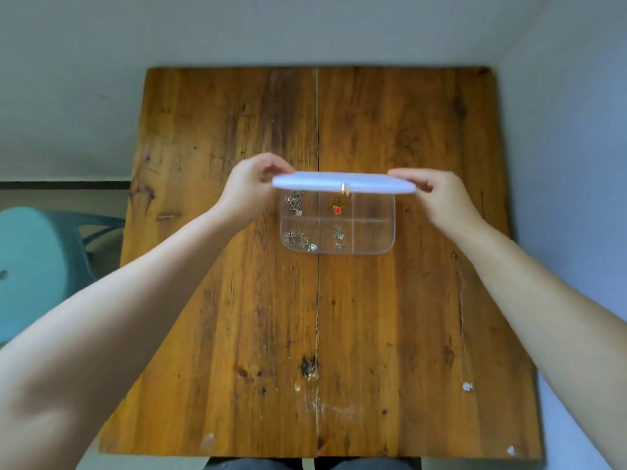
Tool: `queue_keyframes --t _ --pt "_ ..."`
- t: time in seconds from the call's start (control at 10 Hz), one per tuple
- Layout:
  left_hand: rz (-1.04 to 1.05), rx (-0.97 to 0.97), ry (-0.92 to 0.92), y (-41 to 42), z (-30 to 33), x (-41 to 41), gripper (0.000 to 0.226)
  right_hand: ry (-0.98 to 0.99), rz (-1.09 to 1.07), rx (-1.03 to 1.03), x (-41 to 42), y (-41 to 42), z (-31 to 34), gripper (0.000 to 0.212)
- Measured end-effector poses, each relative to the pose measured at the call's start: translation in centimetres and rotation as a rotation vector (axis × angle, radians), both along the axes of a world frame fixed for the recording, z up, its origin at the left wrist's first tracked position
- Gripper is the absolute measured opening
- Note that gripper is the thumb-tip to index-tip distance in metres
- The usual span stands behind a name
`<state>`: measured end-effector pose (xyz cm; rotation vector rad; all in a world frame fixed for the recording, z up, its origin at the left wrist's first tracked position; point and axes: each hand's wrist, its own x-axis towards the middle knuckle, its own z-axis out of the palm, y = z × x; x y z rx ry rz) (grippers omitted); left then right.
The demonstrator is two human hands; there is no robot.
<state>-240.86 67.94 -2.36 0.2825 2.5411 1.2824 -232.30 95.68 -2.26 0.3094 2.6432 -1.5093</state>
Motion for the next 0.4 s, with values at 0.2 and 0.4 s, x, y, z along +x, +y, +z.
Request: queue_keyframes --t 0.2,0.4 --pt "-0.403 -0.423 0.355 -1.7 -3.0 4.0 0.041 -0.056 0.201 0.334 3.8 -1.2 -2.7 0.045" --pt "-0.362 -0.566 0.237 -1.5 -2.1 6.0 0.049 -0.136 0.143 0.403 5.3 -2.8 1.1 0.053"
